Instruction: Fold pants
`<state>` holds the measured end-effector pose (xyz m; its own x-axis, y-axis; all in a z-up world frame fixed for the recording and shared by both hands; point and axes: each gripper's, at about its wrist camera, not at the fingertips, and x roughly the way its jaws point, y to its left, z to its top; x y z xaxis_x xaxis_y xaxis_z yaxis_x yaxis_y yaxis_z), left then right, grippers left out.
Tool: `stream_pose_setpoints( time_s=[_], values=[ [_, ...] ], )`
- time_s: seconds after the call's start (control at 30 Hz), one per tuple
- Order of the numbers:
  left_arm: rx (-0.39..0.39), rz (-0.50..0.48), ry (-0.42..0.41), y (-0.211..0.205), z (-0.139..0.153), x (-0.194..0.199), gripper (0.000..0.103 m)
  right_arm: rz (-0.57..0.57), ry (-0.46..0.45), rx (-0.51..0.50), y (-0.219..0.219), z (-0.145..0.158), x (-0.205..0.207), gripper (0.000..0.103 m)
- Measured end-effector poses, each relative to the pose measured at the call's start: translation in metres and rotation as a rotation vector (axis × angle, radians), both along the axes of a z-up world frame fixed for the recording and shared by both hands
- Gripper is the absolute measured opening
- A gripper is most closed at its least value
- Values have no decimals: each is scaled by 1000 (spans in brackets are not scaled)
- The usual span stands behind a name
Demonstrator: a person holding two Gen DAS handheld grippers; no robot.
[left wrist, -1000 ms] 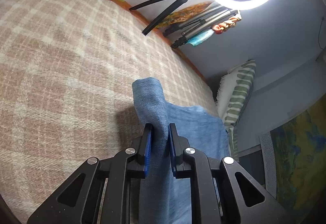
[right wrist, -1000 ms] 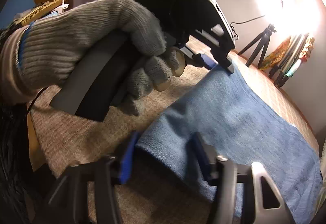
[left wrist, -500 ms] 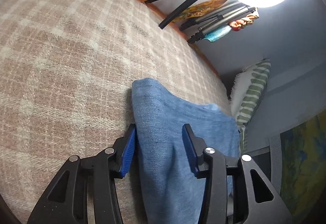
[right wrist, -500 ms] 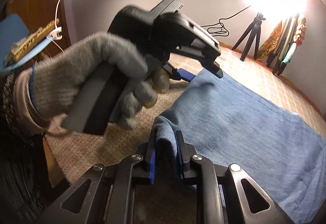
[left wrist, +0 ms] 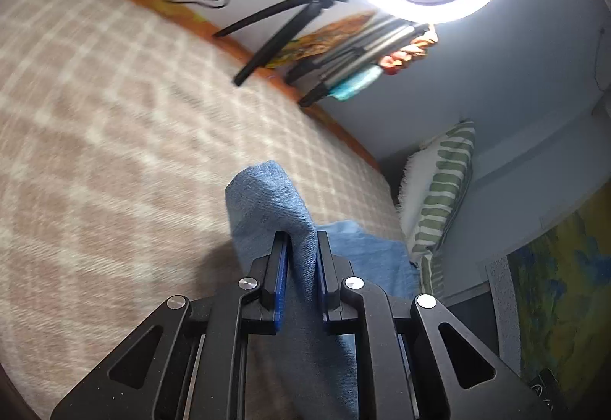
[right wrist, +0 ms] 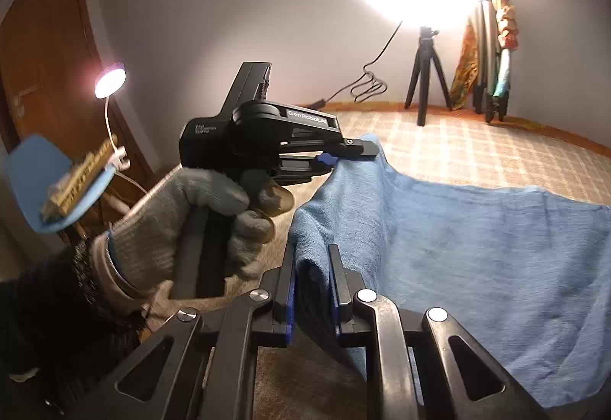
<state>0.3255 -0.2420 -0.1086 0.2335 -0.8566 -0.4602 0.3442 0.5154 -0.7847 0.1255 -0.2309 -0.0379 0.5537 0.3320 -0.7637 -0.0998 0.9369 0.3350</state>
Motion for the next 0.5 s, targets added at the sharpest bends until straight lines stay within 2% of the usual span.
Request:
stream_pose_setpoints(
  time_s=[0.1,0.2,0.37,0.5],
  values=[
    [-11,-21,-27,-26,17,1,11,-22,-32,-8,-16,11,-4,12],
    [-25,-35,-59,-55,35,3,6,-76,-53,20,-43,22,-9,11],
    [-50,-55,-119,-104,65,6,2,-210,-77,57,-104,35,-23,11],
    [-13,-116,-169,-156,78,1,2,-310,-73,108,-149,34,-38,11]
  ],
)
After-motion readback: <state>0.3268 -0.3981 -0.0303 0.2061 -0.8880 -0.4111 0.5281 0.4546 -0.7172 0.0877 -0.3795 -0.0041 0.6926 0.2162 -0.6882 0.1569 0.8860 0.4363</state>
